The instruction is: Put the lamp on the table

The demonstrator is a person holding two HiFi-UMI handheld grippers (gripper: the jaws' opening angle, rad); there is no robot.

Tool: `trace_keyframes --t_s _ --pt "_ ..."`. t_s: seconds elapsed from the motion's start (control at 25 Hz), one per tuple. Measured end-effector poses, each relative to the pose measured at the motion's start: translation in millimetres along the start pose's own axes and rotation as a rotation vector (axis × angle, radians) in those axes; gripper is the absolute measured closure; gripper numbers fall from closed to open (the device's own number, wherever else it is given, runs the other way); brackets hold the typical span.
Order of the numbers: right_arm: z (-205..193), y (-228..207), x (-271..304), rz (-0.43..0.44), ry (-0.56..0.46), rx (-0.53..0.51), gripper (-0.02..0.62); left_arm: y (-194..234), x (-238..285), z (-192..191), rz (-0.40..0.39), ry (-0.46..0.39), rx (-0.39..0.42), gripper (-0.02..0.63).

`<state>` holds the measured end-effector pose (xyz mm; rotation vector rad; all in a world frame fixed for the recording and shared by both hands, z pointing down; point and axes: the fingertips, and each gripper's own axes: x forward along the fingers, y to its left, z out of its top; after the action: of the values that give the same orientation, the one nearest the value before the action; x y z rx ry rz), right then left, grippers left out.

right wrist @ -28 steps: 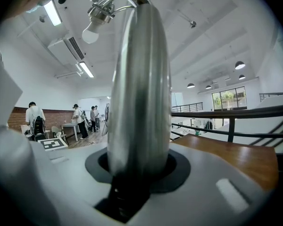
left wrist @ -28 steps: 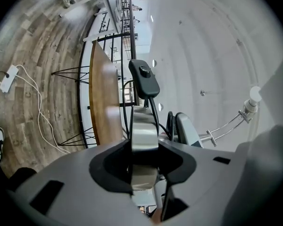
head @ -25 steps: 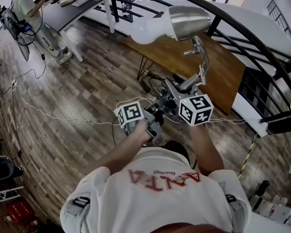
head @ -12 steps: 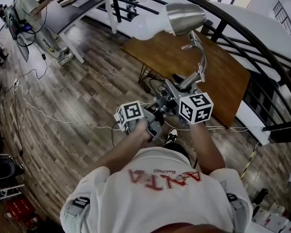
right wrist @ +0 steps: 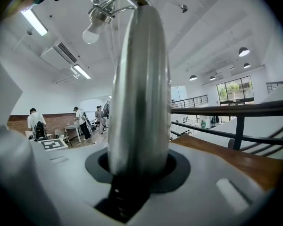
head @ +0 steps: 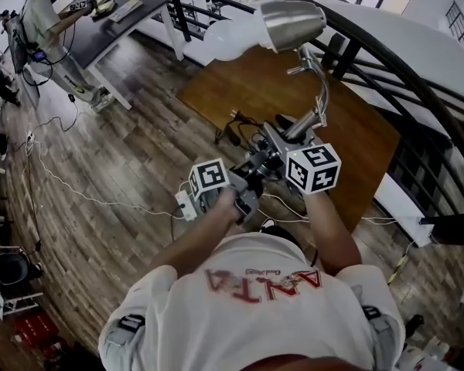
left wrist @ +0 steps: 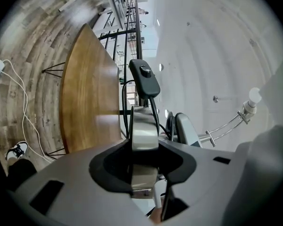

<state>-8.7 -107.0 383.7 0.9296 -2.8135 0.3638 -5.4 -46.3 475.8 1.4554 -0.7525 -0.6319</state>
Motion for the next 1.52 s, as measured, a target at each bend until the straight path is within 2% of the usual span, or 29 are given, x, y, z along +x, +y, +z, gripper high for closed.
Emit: trace_keyframes --t_s 0.16,0.28,0.44,0.68,0.76,0.88,1.0,1.08,1.24,1.52 --pt "4 -52 19 -0.001 0.018 0.004 0.459 6 51 19 0.008 -0.002 -0.018 0.456" --pt "6 -78 20 -0.010 0.036 0.002 0.459 7 77 19 0.005 0.006 -0.040 0.456" --pt "5 -97 10 -0.040 0.039 0.009 0.459 7 96 11 0.001 0.036 -0.043 0.456" --pt "10 -104 5 -0.109 0.027 0.012 0.459 4 102 10 -0.018 0.108 -0.048 0.456" --pt "10 -112 20 -0.139 0.016 0.013 0.459 8 109 26 -0.022 0.138 -0.046 0.456" --pt "11 -126 64 -0.186 0.012 0.031 0.459 20 119 71 -0.015 0.189 -0.053 0.456" --pt "26 -135 105 -0.228 0.012 0.055 0.459 16 124 116 -0.013 0.238 -0.062 0.454" --pt "31 -136 120 -0.252 0.006 0.066 0.459 15 123 133 -0.010 0.264 -0.060 0.454" --pt "29 -140 134 -0.289 0.007 0.074 0.459 20 125 149 -0.009 0.295 -0.059 0.454" --pt "23 -165 132 -0.322 0.027 0.100 0.459 26 147 146 0.003 0.334 -0.084 0.454"
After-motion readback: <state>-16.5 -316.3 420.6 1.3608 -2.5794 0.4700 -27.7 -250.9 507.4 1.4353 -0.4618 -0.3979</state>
